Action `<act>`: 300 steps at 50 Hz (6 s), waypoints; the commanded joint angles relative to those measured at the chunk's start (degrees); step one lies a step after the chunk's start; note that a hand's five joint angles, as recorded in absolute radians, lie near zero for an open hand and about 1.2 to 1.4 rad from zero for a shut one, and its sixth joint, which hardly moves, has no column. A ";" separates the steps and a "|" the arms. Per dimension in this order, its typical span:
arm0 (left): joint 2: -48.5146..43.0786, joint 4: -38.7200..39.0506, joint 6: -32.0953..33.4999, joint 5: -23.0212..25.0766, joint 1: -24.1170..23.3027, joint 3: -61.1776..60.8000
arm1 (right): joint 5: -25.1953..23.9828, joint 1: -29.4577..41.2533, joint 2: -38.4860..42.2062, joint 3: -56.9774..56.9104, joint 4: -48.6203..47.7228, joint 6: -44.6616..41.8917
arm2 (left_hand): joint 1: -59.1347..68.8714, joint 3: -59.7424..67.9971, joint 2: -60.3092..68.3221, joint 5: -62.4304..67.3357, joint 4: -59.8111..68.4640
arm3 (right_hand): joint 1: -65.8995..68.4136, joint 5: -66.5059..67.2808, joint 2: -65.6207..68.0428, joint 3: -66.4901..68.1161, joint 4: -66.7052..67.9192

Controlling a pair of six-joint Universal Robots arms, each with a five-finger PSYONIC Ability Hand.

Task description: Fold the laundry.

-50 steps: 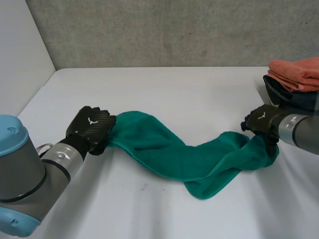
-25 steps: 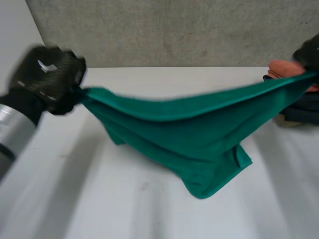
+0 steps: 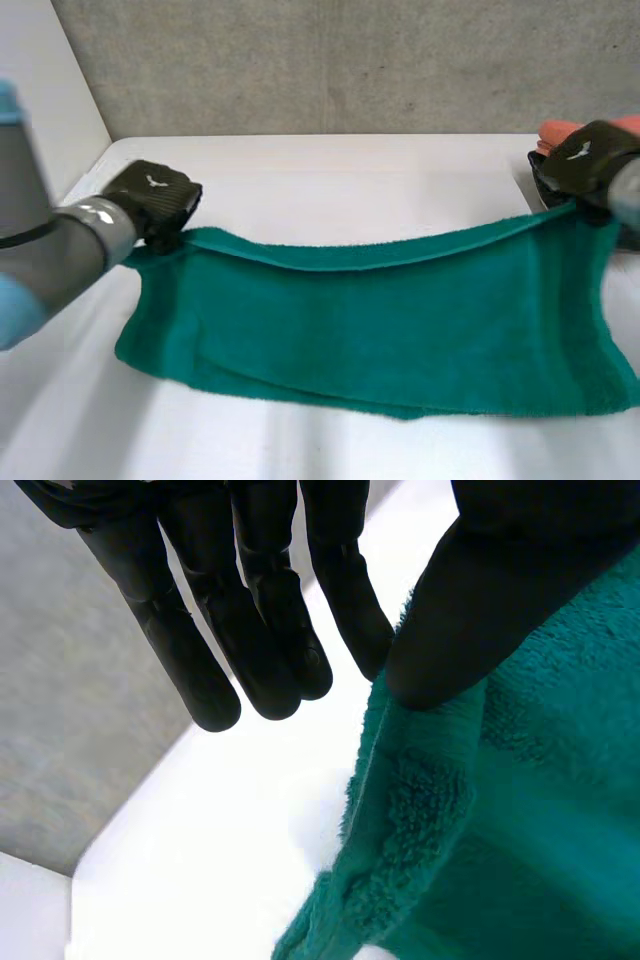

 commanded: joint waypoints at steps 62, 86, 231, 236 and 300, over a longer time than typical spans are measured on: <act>17.43 -1.78 11.79 -0.25 1.34 -38.60 | -2.10 -9.09 -6.98 34.63 -2.03 -12.69 | 14.38 11.43 11.29 14.41 11.24 | 14.91 13.65 12.62 11.53 11.21; -11.73 23.07 5.64 -10.17 -2.44 -9.70 | 1.94 2.86 17.44 11.98 -39.64 3.38 | 14.38 11.43 11.29 14.41 11.24 | 14.91 13.65 12.62 11.53 11.21; 10.94 31.16 -9.04 -5.70 -6.40 -27.18 | -28.80 -21.13 3.65 33.76 -32.97 16.74 | -46.15 -49.10 -49.24 -46.12 -49.29 | -44.58 -45.84 -46.86 -47.96 -48.28; 10.67 31.16 -9.04 -5.79 -7.10 -27.53 | -30.49 -21.05 3.74 32.62 -32.44 18.94 | -46.15 -49.10 -49.24 -46.12 -49.29 | -43.91 -45.17 -46.20 -47.29 -47.61; 18.41 31.07 -9.13 -6.05 -7.54 -28.93 | -12.91 21.82 0.91 26.73 -46.85 20.97 | -46.66 -49.61 -49.75 -46.63 -49.80 | 14.91 13.65 12.62 11.53 11.21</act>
